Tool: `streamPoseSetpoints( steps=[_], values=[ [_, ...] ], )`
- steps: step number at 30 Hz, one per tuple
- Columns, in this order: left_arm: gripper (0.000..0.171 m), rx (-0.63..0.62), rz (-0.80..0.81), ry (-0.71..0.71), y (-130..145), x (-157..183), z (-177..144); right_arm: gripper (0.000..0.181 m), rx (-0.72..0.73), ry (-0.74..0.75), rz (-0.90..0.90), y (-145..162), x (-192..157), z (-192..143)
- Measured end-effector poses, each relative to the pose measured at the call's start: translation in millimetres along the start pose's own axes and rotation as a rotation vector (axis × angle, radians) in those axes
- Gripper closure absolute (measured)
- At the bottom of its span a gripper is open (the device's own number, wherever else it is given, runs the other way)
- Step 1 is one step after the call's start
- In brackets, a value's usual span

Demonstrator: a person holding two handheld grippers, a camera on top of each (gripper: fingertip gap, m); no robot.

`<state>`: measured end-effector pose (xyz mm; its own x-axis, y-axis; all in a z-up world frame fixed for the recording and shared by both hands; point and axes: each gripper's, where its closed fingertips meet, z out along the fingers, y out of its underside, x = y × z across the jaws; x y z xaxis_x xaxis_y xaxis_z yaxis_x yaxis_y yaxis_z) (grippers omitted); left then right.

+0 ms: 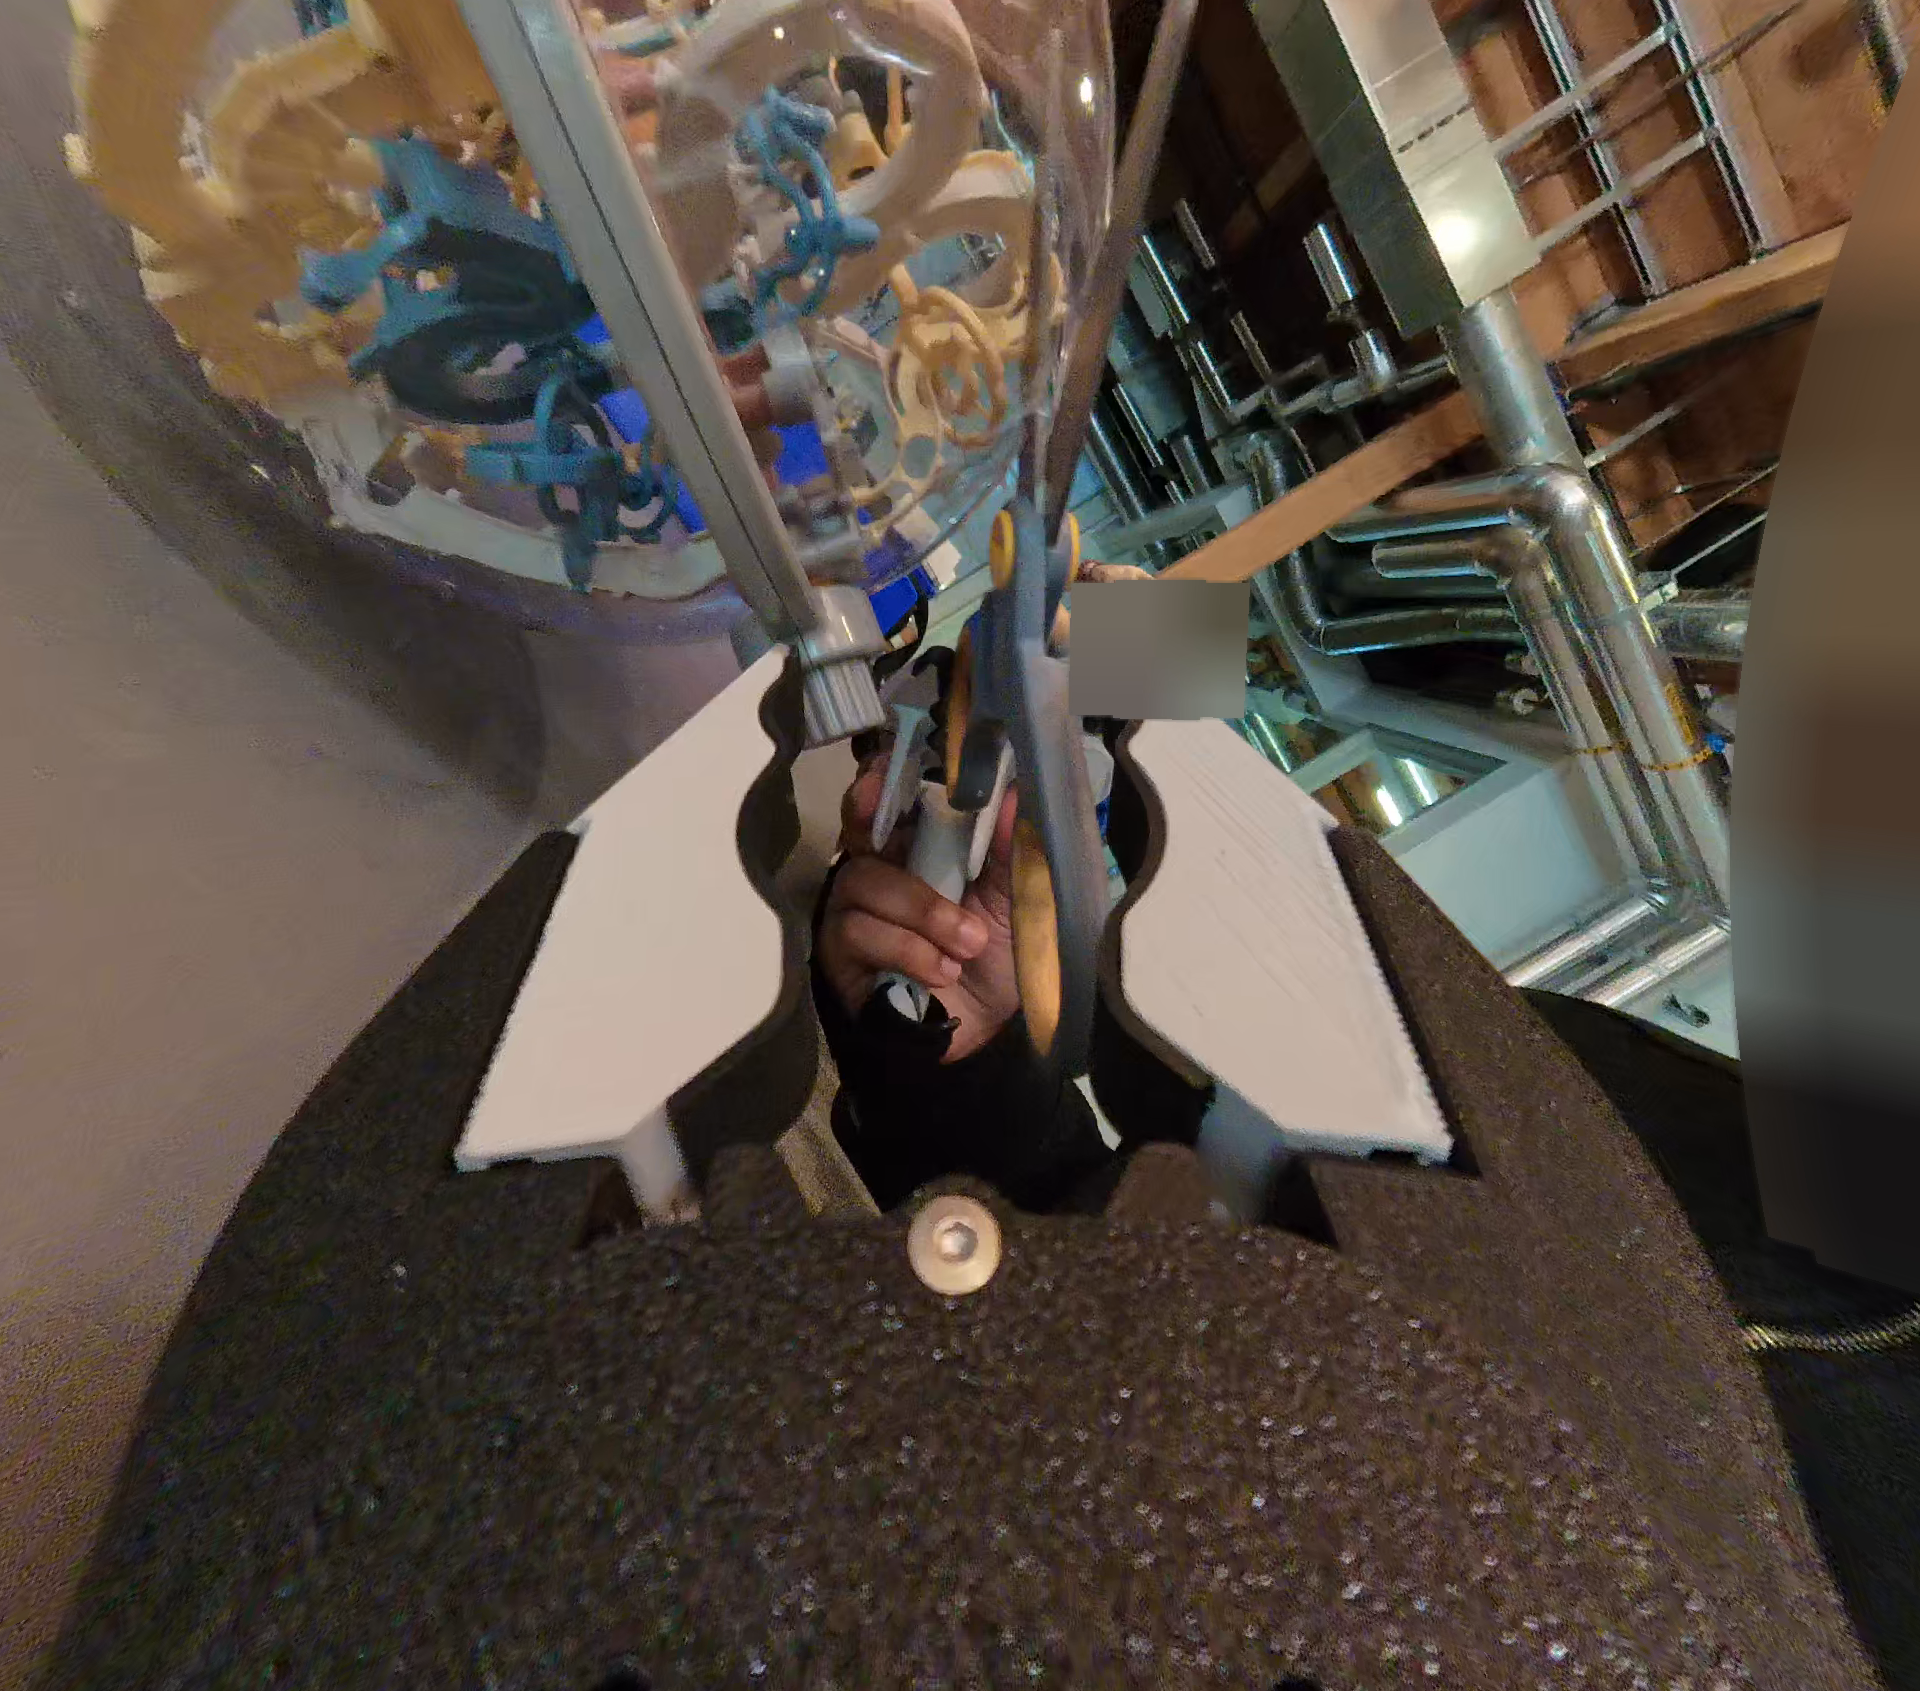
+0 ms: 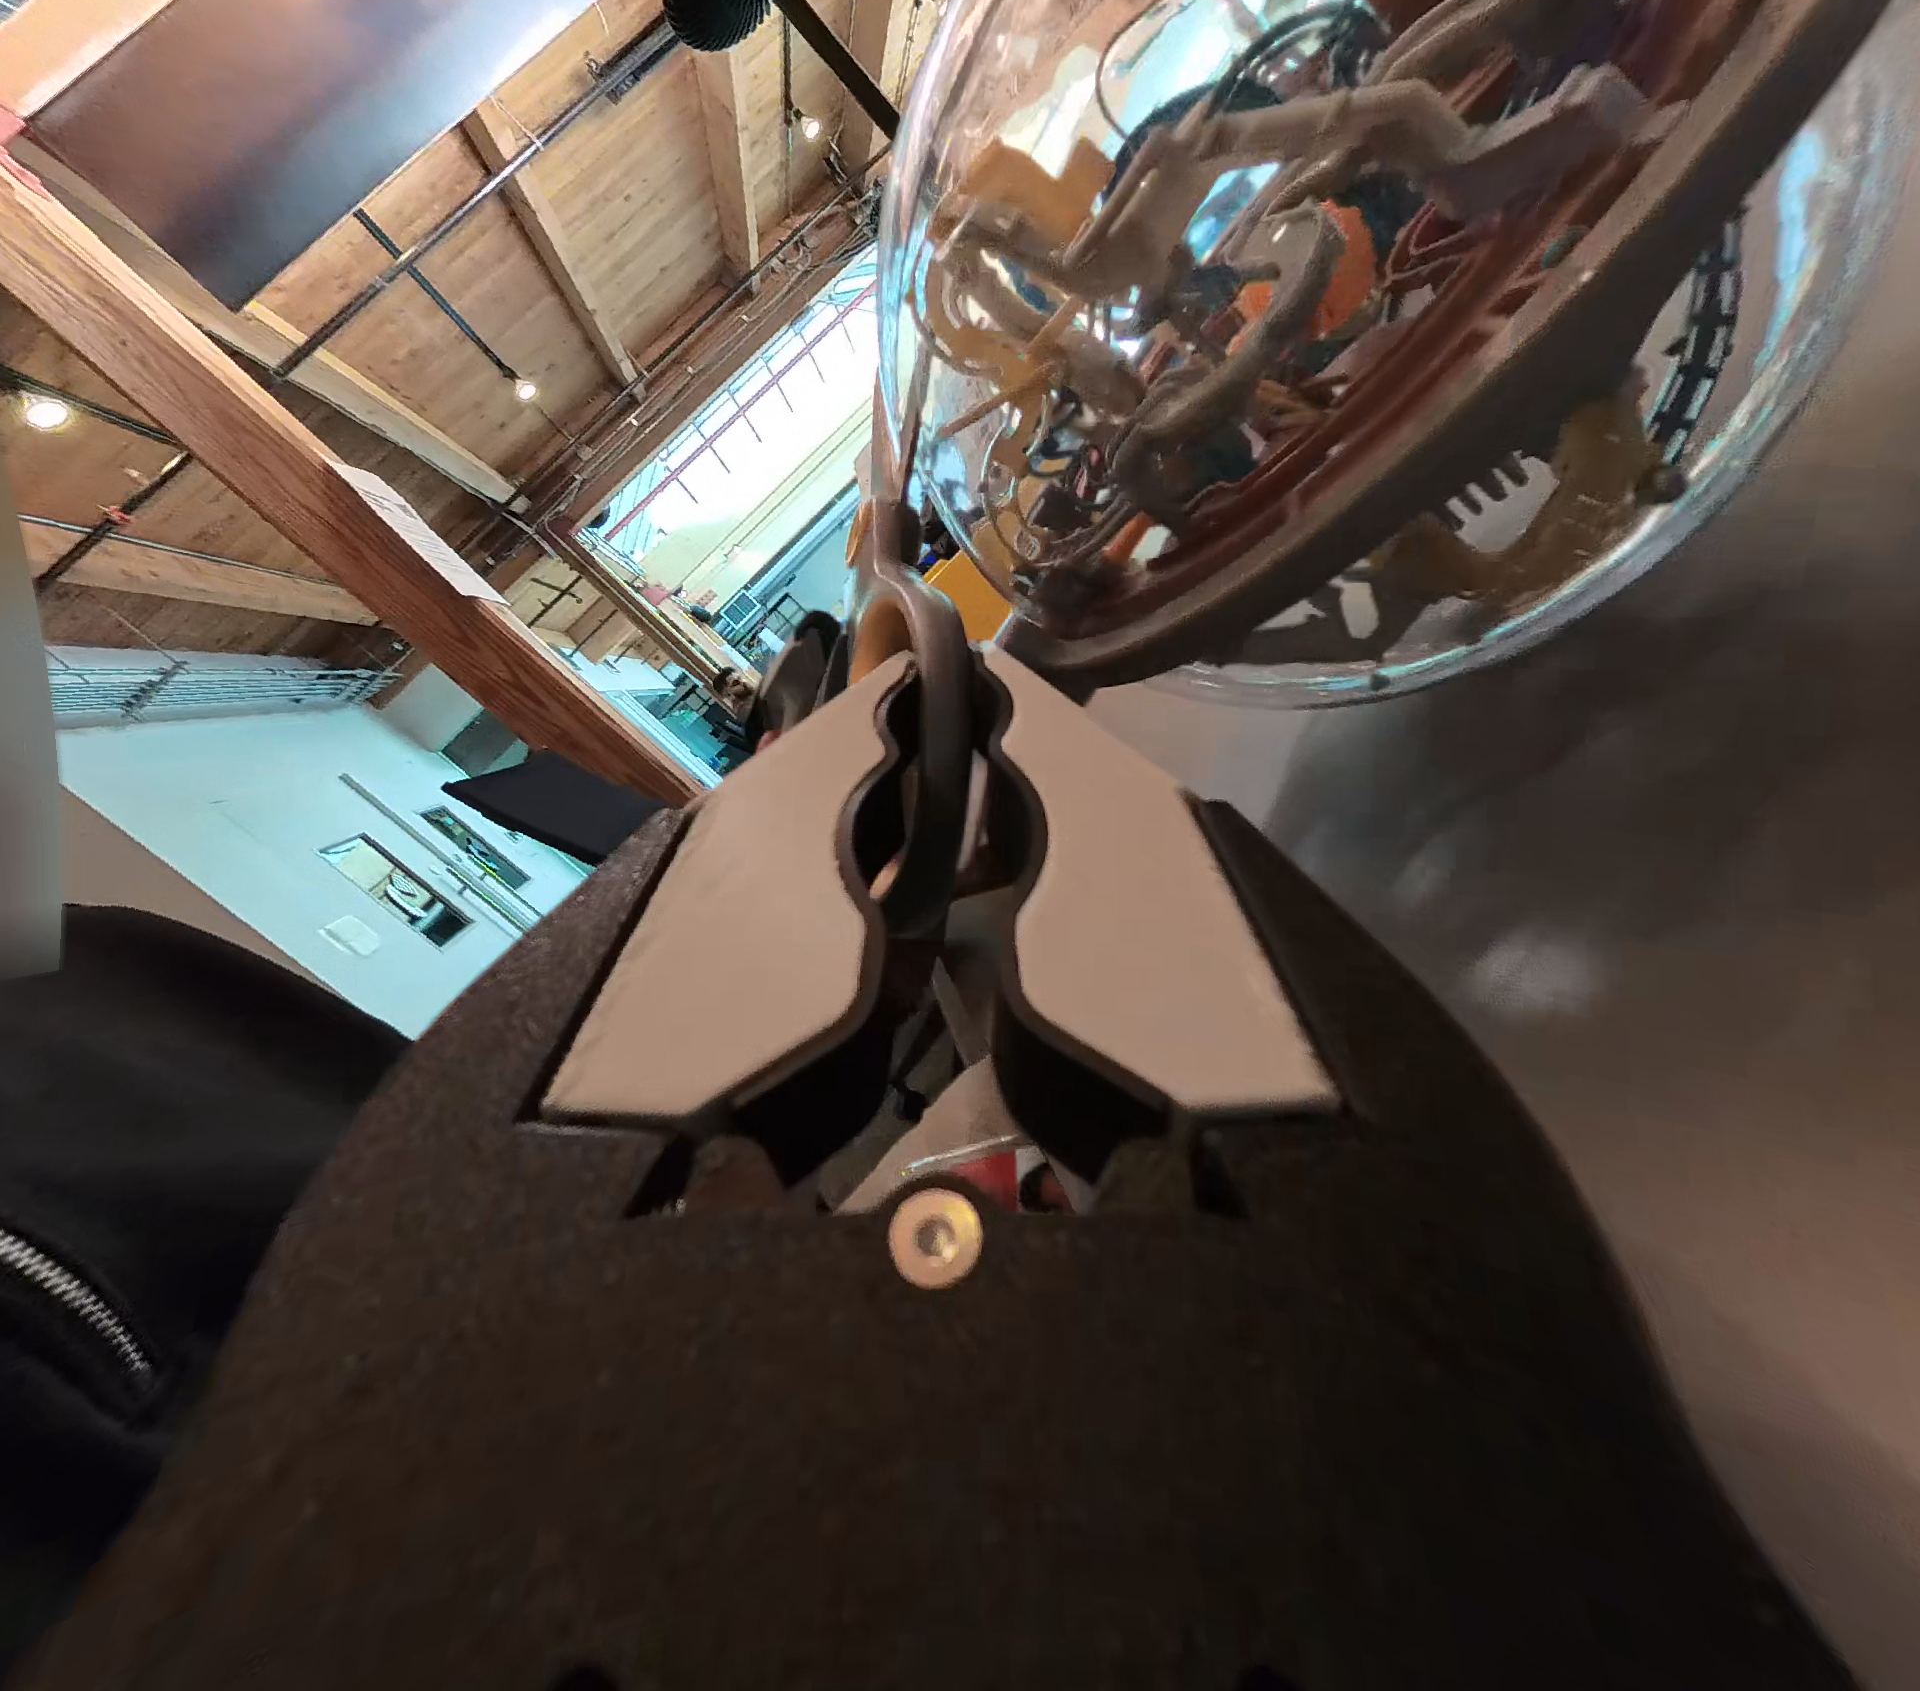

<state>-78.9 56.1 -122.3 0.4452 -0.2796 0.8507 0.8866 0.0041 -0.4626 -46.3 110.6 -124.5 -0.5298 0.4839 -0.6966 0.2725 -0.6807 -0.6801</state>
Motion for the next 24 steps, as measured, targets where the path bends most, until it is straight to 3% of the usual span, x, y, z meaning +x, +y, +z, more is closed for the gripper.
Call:
streamPoseSetpoints(
  steps=[7, 14, 24],
  values=[
    [0.117, -0.030, -0.036, -0.008, 9.5, -6.2, 9.4, 0.176, 0.053, -0.075, 0.120, -6.2, -0.7, -3.5],
    [0.117, -0.029, 0.038, -0.025, 10.6, -1.3, 11.3, 0.176, 0.045, -0.079, 0.135, -1.3, -2.2, 1.1],
    [0.117, 0.007, 0.099, -0.057, 1.6, 0.3, -8.7, 0.176, 0.079, -0.105, 0.223, -7.0, 0.8, -1.7]
  ],
)
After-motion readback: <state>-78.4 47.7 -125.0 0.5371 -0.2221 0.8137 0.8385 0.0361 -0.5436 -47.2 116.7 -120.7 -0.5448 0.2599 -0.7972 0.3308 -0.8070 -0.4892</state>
